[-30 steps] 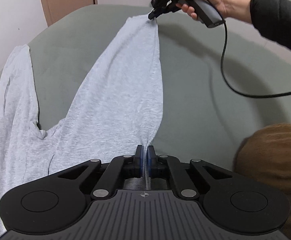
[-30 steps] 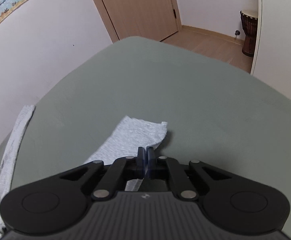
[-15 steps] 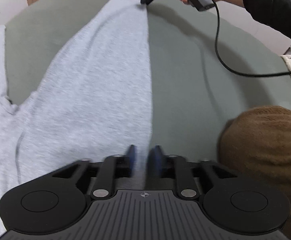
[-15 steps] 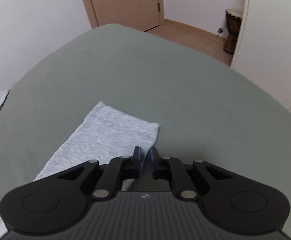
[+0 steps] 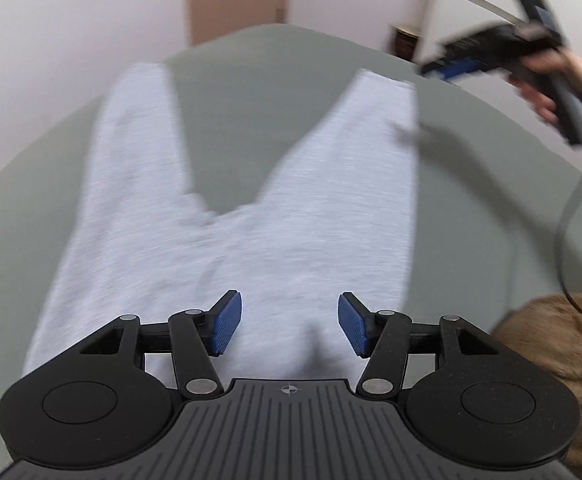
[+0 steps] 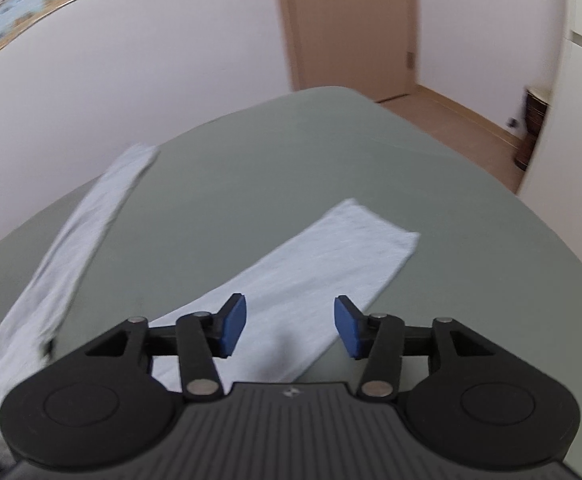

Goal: Fold clothes

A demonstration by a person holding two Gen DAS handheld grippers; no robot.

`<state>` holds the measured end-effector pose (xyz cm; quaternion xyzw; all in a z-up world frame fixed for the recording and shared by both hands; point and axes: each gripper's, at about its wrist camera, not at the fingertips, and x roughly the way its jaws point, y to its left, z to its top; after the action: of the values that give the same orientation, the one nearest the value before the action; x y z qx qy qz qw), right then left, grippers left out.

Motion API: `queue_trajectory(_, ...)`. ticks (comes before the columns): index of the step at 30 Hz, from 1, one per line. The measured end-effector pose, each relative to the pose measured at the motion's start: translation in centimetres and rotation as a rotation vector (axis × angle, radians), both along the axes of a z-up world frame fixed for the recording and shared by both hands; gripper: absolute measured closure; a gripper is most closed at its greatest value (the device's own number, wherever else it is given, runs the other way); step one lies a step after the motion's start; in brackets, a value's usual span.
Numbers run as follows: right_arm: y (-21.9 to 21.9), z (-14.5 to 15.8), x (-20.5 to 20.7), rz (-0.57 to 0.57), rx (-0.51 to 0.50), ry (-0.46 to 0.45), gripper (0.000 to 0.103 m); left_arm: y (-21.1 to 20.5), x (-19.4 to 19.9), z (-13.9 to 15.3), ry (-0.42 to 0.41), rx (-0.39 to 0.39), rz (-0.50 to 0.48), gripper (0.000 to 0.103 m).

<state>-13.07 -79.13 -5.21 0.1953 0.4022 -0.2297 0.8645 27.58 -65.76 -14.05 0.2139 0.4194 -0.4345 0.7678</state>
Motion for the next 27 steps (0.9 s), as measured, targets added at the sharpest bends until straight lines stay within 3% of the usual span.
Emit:
queue_trajectory(6,4.2,1.8,1.0,0.066,0.004,-0.015,0.045,5.6,1.8,1.2,-0.025,-0.015,0.153,0.050)
queue_trajectory(18,15.0,3.7,3.1,0.247,0.039,-0.010,0.045,11.5,1.3,2.3,-0.071,-0.032,0.236,0.050)
queue_trajectory(23,21.0,0.9,2.9,0.338,0.182,0.036,0.045,13.2,2.3,1.5,-0.055,-0.036,0.288,0.050)
queue_trajectory(27,25.5,-1.6,2.1,0.372,0.244,0.060,0.045,13.5,2.1,0.9,-0.049,-0.038,0.273,0.050)
